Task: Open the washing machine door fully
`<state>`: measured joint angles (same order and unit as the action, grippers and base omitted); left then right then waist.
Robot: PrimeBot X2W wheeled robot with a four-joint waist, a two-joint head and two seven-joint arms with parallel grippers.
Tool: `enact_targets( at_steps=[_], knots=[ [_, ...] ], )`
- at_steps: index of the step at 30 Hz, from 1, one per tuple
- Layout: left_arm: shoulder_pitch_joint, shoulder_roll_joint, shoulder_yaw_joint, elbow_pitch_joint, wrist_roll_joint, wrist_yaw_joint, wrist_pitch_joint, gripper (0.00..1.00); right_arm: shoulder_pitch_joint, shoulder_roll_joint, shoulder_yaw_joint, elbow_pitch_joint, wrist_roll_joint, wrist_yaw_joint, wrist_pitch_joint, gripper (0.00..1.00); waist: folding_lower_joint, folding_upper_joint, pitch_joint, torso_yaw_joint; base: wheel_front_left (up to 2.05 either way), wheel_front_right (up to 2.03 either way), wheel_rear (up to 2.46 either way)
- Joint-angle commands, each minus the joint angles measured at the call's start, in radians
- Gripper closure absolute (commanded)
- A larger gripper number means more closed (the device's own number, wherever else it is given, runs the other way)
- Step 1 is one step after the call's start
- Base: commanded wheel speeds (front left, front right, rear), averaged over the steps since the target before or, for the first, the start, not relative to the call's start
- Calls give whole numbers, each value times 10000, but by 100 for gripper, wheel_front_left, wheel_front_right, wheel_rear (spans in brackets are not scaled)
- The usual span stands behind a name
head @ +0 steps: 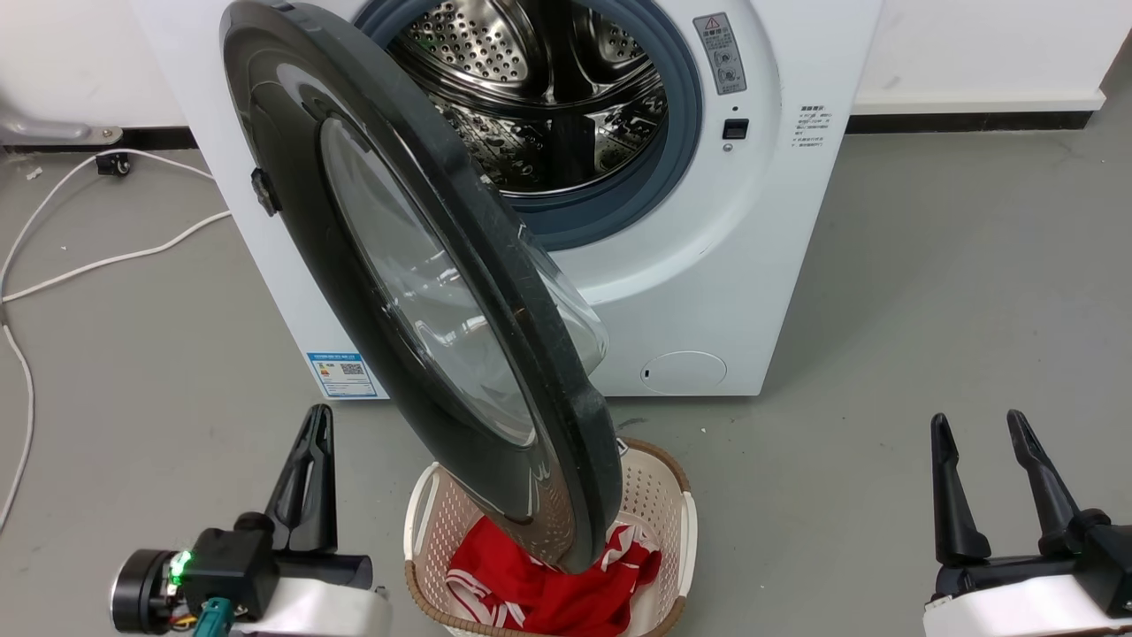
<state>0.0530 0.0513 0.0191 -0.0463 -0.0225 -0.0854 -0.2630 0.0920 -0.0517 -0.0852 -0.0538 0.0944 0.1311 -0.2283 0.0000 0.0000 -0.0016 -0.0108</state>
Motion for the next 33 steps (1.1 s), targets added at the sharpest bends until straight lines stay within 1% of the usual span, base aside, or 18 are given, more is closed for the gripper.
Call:
enact_targets(
  at_steps=[1,6,11,15,21,23,26,29,31,33],
  knots=[
    [-178,-9,38,-129,-69,-11,-23,100,-94,30,3,36,71,-7,-20,0,0,0,-3,-6,0,0,0],
    [-510,-7,76,-911,-141,165,-23,100,-121,30,-67,58,147,-7,-45,0,0,0,8,30,0,0,0],
    [-1148,-9,41,-2359,-65,163,-22,100,-142,30,-112,99,214,-7,-16,0,0,0,50,94,0,0,0],
    [-1675,-12,-348,-3569,148,222,-22,100,-140,29,-140,134,228,-7,3,0,0,0,57,121,0,0,0],
    [-2622,-11,-1297,-4976,370,69,-20,100,-184,29,-105,198,280,-7,3,0,0,0,68,73,0,0,0],
    [-2774,-11,-1759,-5148,286,17,-20,100,-185,27,-113,231,296,-7,-4,0,0,0,51,35,0,0,0],
    [-2757,-10,-2792,-4986,34,-147,-19,100,-167,28,-150,270,306,-7,2,0,0,0,37,-11,0,0,0],
    [-2450,3,-4084,-4288,-308,-321,39,100,-130,28,-170,316,336,-7,49,0,0,0,8,-29,0,0,0],
    [-2285,59,-4683,-3778,-590,-375,255,100,-112,28,-161,347,358,-7,76,0,0,0,-5,-44,0,0,0],
    [-2019,102,-5054,-3278,-843,-391,561,100,-102,28,-132,376,370,-7,122,0,0,0,-13,-71,0,0,0]
  ],
)
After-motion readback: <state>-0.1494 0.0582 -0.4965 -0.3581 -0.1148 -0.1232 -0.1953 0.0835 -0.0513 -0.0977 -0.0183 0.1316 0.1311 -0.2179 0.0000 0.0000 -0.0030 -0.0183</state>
